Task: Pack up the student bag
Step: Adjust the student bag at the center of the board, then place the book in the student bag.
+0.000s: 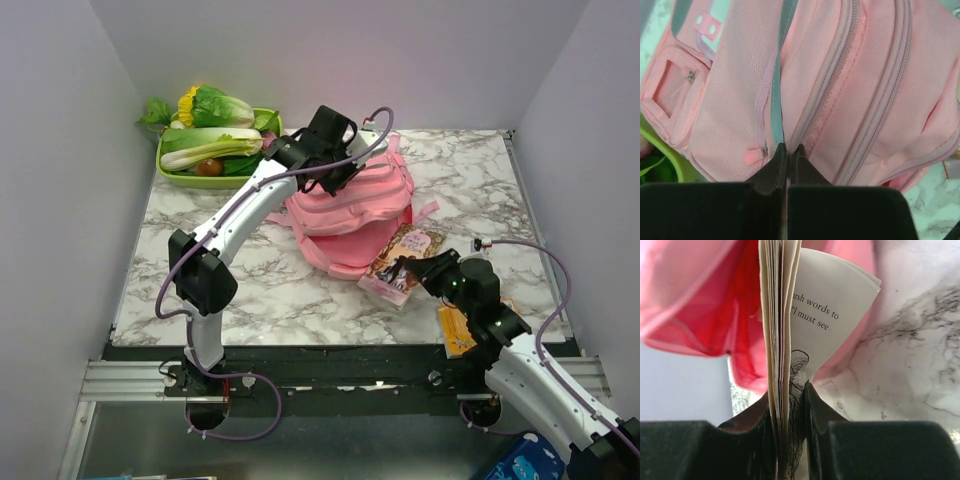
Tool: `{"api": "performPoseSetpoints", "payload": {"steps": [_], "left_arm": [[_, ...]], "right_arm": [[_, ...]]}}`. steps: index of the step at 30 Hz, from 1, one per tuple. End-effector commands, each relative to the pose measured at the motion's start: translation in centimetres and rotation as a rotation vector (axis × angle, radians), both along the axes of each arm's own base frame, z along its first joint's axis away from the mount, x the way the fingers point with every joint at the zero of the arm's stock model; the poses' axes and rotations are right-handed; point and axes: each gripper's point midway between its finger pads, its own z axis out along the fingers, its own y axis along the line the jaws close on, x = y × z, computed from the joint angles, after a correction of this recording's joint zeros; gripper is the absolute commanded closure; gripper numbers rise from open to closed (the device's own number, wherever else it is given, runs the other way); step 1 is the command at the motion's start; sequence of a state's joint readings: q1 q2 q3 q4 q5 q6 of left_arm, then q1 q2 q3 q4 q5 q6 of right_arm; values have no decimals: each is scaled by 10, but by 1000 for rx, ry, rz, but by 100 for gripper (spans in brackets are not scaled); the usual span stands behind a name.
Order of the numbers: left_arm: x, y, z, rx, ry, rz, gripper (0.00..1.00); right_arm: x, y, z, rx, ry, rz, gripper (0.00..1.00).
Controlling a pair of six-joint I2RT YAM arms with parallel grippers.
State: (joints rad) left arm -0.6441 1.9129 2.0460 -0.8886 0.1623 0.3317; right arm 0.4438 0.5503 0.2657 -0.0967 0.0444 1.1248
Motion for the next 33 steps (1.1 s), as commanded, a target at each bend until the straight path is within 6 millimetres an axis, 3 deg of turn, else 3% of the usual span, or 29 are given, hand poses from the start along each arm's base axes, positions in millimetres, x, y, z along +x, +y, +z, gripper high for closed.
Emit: {"api": "performPoseSetpoints", "payload": {"steps": [1, 6, 11, 13, 14, 16, 18, 19, 24, 28, 33], "left_arm": [[-29, -23, 37, -151, -17, -50, 100], [-43, -25, 20, -156, 27, -60, 100], [-52, -31, 29, -198, 57, -82, 100], [-54, -31, 35, -210, 54, -88, 100], [-56, -31, 39, -219, 51, -93, 100], [-58, -31, 43, -229, 50, -98, 100], [-60, -32, 44, -232, 52, -102, 100], [-60, -31, 44, -231, 52, -103, 100], [-60, -28, 36, -214, 47, -102, 100], [-59, -29, 30, -204, 53, -106, 100], [-62, -30, 33, -219, 60, -107, 100]], "right_arm": [[11, 13, 48, 101, -95, 18, 73], [11, 14, 46, 131, -70, 9, 72], [32, 18, 33, 144, -35, -33, 69], [42, 26, 35, 173, -31, -29, 68], [48, 32, 26, 168, 4, -19, 68], [61, 39, 41, 215, -45, -18, 67], [68, 47, 38, 243, -40, 3, 67], [73, 50, 51, 276, -92, 6, 67], [75, 63, 56, 294, -111, 70, 67], [72, 62, 54, 282, -101, 77, 67], [87, 54, 52, 255, -106, -1, 62]]}}
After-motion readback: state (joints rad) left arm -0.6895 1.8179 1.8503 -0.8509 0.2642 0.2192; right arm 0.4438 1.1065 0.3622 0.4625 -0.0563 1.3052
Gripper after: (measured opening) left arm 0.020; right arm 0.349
